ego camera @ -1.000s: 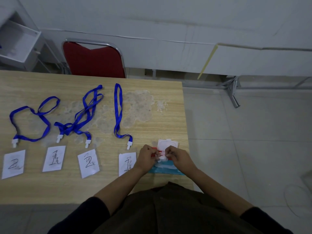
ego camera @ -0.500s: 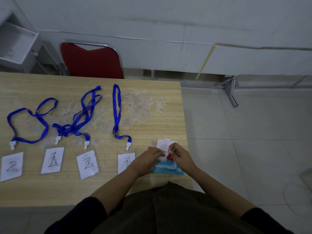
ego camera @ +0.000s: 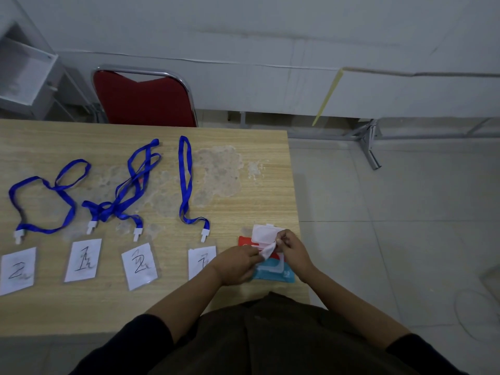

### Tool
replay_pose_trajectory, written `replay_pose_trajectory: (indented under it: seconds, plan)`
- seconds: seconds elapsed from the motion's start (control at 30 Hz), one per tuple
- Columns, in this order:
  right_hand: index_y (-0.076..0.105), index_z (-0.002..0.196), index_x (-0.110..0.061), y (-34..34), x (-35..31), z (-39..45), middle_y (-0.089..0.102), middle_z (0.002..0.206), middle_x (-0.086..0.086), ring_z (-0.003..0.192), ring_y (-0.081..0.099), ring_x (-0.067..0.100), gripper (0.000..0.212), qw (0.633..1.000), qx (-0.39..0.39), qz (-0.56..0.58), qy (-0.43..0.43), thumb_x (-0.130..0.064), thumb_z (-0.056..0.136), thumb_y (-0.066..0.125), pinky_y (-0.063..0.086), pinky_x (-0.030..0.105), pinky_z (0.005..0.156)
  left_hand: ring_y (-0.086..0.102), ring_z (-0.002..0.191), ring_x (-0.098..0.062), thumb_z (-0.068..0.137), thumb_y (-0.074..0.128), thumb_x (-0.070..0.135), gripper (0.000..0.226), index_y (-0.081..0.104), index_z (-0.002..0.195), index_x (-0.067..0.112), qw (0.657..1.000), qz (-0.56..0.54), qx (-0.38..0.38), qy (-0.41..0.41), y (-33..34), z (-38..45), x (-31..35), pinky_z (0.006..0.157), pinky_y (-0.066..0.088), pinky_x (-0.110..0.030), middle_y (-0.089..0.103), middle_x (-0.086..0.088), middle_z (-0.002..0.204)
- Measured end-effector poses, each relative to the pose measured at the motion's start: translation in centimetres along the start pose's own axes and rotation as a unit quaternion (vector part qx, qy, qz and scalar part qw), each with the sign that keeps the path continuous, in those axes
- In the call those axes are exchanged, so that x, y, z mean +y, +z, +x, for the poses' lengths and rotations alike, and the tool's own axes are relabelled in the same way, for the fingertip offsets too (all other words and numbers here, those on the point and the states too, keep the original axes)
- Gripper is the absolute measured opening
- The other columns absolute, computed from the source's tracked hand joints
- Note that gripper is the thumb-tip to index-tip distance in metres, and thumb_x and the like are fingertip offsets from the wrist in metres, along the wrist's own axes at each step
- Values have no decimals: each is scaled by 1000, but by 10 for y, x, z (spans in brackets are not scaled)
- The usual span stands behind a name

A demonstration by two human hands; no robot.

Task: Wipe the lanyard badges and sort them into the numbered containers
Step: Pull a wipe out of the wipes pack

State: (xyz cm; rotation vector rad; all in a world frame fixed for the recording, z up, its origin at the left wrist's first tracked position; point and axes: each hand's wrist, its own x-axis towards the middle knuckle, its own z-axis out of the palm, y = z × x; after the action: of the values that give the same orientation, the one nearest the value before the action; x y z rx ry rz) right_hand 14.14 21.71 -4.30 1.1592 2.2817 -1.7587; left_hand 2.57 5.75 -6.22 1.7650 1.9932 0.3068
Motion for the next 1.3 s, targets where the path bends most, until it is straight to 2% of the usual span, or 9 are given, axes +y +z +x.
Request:
replay_pose_trajectory:
  seconds: [0.3,0.43,0.57,0.67,0.77,0.9,1.03,1.2,1.3]
  plan:
    - [54,101,2,-3,-3,4,61,104,21,95,60,30,15,986,52,152,34,-10,101,46,52,30,76,50,119,-18,93,50,34,45,47,136,22,999,-20,4,-33,2,-1,3,98,45,-32,53,-3,133]
    - [53,98,-9,-9,-1,8,63,100,11,96,64,26,6,998,21,64,-11,-13,96,57,54,24,75,48,122,-18,94,50,32,47,43,140,22,999,-29,-6,-37,1,-2,2,101,44,-33,50,-4,137]
    - [63,99,-19,-15,3,10,68,84,-2,75,66,9,35,994,-29,-90,-46,-34,75,83,54,17,64,43,128,-19,96,48,27,51,40,145,18,999,-12,-14,-32,-2,1,2,104,40,-32,46,-6,143]
    - [73,86,-4,-15,8,13,72,81,13,80,69,28,24,988,-36,-151,-18,-27,81,78,55,37,73,44,126,-21,97,45,24,50,40,146,19,999,-1,-27,-36,-4,4,1,102,40,-32,44,-8,141]
    - [72,96,-1,-13,9,10,73,92,15,91,68,32,24,998,-17,-62,3,-23,91,67,54,42,81,46,123,-21,96,46,21,46,46,142,18,999,0,-23,-37,-6,6,2,100,40,-31,48,-7,137]
    - [57,110,6,-27,-2,8,66,108,25,100,65,37,31,983,15,180,29,-22,101,50,52,52,89,47,123,-19,94,51,22,45,49,139,17,998,-24,-30,-45,-7,9,5,98,43,-32,49,-3,137]
    - [51,116,11,-43,-8,15,61,111,30,100,60,40,33,975,9,220,38,-18,103,44,47,57,93,48,119,-19,95,53,37,46,50,136,18,998,-27,-51,-35,-12,13,1,95,45,-32,49,-3,134]
    - [62,106,-5,-33,4,12,66,104,9,95,64,26,21,999,-19,39,19,-22,101,50,54,30,78,50,117,-21,98,51,25,36,56,133,18,996,-45,-29,-65,-12,13,0,98,41,-29,51,-6,130]
    - [67,112,-16,-24,8,10,69,112,3,93,66,13,30,995,-55,-79,10,-39,94,61,56,25,82,58,100,-18,93,56,18,19,56,112,18,974,-154,69,-153,-9,13,7,87,48,-28,59,-4,114]
